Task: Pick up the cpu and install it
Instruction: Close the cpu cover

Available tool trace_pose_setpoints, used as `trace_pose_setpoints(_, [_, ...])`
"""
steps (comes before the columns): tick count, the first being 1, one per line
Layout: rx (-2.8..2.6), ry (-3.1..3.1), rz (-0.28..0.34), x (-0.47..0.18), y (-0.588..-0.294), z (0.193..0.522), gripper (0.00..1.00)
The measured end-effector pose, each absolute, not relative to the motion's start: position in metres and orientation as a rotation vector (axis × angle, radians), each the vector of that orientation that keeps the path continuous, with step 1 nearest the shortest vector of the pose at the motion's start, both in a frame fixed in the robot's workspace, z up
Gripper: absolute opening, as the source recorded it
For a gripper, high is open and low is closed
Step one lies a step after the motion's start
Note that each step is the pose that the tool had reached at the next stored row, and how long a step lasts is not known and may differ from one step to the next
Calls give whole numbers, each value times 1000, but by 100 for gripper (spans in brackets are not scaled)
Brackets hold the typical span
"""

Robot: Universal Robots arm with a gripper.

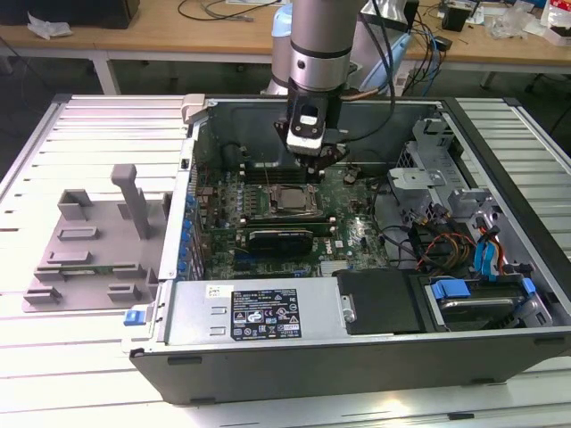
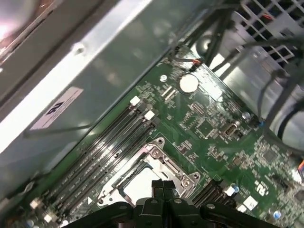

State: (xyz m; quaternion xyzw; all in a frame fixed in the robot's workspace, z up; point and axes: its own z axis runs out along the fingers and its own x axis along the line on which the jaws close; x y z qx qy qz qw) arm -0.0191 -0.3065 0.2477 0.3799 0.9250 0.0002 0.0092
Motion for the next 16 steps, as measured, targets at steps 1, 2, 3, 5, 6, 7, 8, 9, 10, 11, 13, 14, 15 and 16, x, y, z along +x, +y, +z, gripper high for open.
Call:
trace_pose_setpoints(1, [1131, 2911, 1, -19, -306, 248, 11])
trace_pose_setpoints(2, [1069, 2935, 2, -19, -306, 248, 11])
trace_pose_setpoints(3, [1032, 2948, 2, -19, -306, 248, 11])
trace_pose_setpoints(5, [945, 2977, 3, -19, -306, 248, 11])
trace_pose_setpoints(6, [881, 2997, 4, -19, -306, 248, 11])
trace_pose_setpoints(7, [824, 3013, 4, -19, -306, 248, 11])
trace_pose_setpoints(8, [784, 3024, 5, -19, -306, 248, 11])
trace_pose_setpoints(9, [756, 3031, 5, -19, -306, 248, 11])
trace_pose_setpoints(10, [700, 3044, 5, -19, -306, 248, 11])
trace_pose_setpoints(11, [663, 3052, 6, -19, -306, 248, 11])
trace_pose_setpoints(13, [554, 3074, 7, -19, -306, 248, 11])
trace_pose_setpoints(14, [526, 3079, 7, -19, -306, 248, 11])
trace_pose_setpoints(15, [497, 3084, 7, -19, -306, 248, 11])
trace_pose_setpoints(16, [449, 3091, 8, -19, -306, 248, 11])
